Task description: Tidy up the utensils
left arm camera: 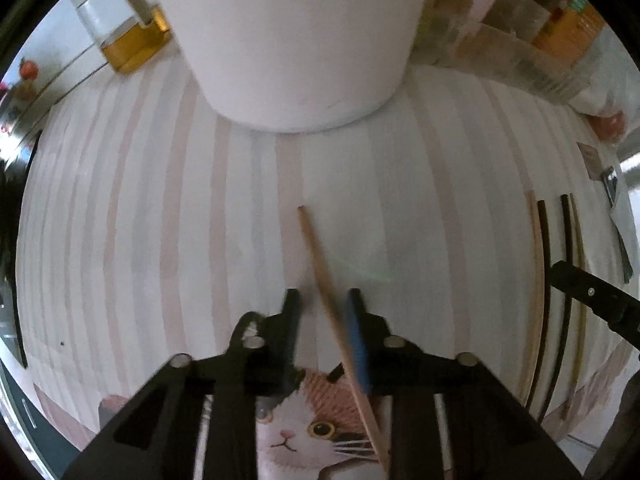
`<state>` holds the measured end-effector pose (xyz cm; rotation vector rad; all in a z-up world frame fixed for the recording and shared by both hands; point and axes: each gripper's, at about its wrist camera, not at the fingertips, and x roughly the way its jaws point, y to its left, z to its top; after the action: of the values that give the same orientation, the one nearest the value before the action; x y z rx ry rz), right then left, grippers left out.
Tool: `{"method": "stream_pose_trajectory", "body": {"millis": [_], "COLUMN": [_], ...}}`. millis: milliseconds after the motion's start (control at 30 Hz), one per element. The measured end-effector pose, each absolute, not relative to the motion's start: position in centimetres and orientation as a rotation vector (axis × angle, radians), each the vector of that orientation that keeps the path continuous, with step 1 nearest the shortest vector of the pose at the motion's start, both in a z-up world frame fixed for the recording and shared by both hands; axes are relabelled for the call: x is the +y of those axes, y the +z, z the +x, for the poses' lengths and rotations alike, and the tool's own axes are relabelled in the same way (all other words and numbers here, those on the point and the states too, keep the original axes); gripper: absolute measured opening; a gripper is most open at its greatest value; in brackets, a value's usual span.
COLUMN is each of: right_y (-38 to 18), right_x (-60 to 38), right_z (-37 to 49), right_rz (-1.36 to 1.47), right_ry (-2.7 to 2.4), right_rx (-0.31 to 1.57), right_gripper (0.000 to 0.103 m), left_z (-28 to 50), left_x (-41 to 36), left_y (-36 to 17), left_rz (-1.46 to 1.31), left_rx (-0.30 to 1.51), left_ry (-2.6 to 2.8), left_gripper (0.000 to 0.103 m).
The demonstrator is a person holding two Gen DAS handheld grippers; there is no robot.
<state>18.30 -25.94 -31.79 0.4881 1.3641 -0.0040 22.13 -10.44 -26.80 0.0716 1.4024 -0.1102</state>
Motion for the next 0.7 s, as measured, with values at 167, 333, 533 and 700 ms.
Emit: {"method": "stream_pose_trajectory", "body": {"millis": [167, 333, 533, 700], "right_y": [-31.4, -32.7, -31.8, -31.6], "right_x": [-26.6, -26.2, -26.8, -27.7], "right_z": [18.1, 18.2, 17.8, 17.6], "right_rz": [0.493, 0.486, 0.498, 0.461], "right_ry": [0.027, 0.022, 0.01, -0.045], "right_rx": [1.369, 1.409, 1.381, 1.393], "right_gripper": [0.001, 0.001, 0.001, 0.001], "left_z": [22.3, 22.5, 23.4, 23.6], "left_x": [-11.8, -11.2, -10.2, -9.5], "left_y": [-26.6, -26.9, -27.3, -27.5], "left_rz": [0.09, 0.087, 0.076, 0.073], "left_rx": [1.393, 1.398, 1.402, 1.405], "left_ry": [-0.123, -0.133, -0.141, -0.156], "left_gripper": [0.013, 0.013, 0.014, 0.022]}}
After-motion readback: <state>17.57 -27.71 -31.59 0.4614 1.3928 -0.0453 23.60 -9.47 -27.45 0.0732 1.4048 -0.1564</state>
